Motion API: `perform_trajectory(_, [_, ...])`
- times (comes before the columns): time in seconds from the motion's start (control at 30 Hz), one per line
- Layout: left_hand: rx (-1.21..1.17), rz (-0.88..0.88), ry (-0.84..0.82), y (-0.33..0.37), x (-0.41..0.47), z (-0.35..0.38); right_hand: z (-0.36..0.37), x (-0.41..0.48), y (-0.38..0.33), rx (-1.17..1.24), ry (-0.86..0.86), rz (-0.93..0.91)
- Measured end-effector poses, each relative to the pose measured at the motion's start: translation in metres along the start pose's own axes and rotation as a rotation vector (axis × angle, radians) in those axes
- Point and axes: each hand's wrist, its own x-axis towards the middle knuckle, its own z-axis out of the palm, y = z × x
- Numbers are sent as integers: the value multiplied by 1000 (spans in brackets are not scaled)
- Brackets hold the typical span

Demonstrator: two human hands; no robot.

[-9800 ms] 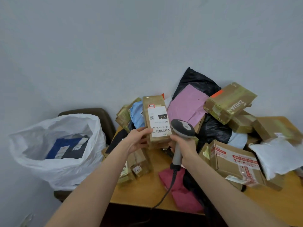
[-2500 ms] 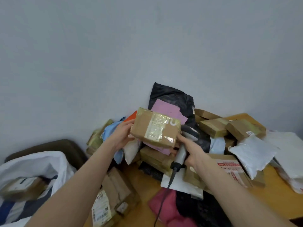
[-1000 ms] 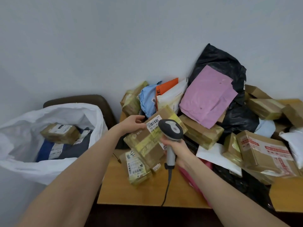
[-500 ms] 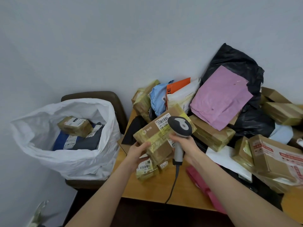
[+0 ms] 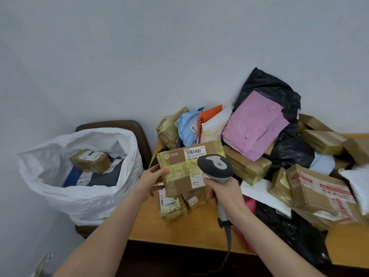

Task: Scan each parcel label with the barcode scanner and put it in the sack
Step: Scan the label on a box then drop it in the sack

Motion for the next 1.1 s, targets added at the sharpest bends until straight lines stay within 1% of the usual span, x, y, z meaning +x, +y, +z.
perform_trajectory(0.2, [25,28,-6,3,-5,1,-6,-10,-4,-39,15,22])
perform_trajectory(0.43, [40,35,-21,7,-7,-2,-4,-13,-5,-10,17,29])
perform_trajectory(0.57, [51,40,8,9,-9,-8,2,-13,-6,-5,-6,26])
perform_trajectory(0.87, [61,61,26,11,-17,-23,13,-20,-13,107,-54,41])
perform_trajectory(1.0, [33,75,69,26,-30,-30,25,-13,-27,168,-91,24])
perform_trajectory(1.1, [24,117,142,43,-39,-56,50,-1,-42,203,-143,12])
